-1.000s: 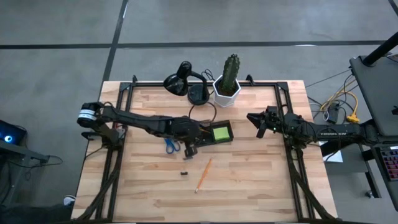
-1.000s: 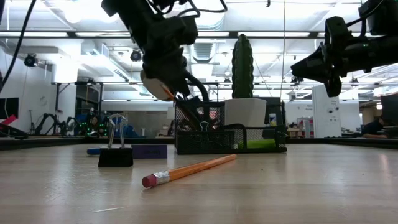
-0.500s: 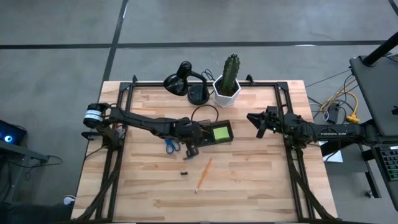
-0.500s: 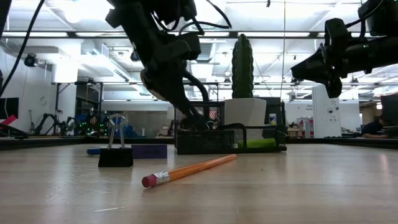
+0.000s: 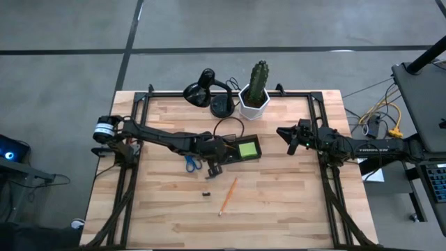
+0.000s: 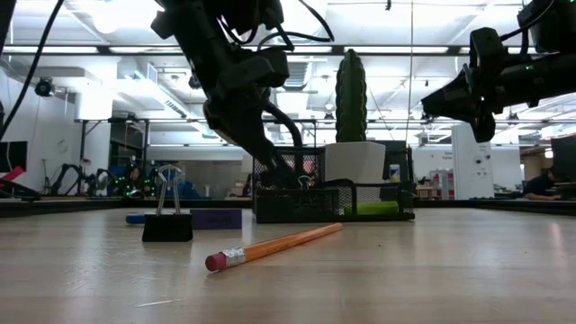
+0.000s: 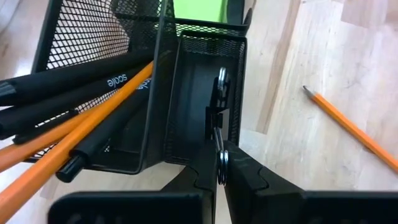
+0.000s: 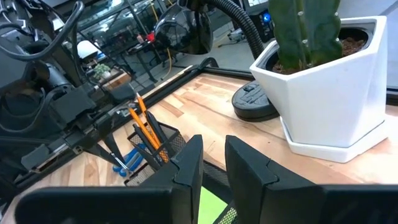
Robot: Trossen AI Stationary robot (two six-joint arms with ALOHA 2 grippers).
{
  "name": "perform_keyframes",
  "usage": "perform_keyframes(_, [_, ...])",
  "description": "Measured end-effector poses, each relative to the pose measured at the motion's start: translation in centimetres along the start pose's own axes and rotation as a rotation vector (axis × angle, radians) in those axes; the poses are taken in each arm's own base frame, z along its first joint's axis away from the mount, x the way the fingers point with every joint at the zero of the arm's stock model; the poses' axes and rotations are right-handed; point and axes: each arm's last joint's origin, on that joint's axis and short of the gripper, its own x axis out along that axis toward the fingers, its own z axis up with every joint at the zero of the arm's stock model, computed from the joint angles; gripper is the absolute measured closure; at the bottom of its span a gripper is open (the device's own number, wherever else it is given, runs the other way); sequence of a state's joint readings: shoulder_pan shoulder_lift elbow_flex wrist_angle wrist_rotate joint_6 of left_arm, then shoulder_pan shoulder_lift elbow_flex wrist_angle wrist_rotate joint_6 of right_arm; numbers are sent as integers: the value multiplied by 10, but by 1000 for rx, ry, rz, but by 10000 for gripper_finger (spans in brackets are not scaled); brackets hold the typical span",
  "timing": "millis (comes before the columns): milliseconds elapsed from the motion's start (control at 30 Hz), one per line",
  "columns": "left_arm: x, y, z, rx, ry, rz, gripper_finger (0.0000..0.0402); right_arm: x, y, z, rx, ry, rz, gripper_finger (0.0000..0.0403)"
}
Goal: Pick and place office supplies into organizer
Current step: Put the black binder clip into the desk organizer, then put the blue eraser into the desk organizer
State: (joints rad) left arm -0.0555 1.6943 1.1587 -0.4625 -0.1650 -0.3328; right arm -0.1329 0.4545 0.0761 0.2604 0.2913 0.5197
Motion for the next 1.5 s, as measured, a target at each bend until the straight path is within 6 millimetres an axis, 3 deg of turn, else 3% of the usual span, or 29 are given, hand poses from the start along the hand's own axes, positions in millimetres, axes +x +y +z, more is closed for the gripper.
perform_keyframes(467, [0, 0, 0, 5, 1, -12, 400, 0, 0, 0, -3, 2, -1, 344])
perform_keyframes(933, [0, 0, 0, 4, 5, -18, 351, 0, 0, 0, 1, 1, -1, 344])
perform_keyframes(1500, [-29, -6, 7, 3, 8, -303, 350, 0, 0, 0, 4, 2, 1, 344])
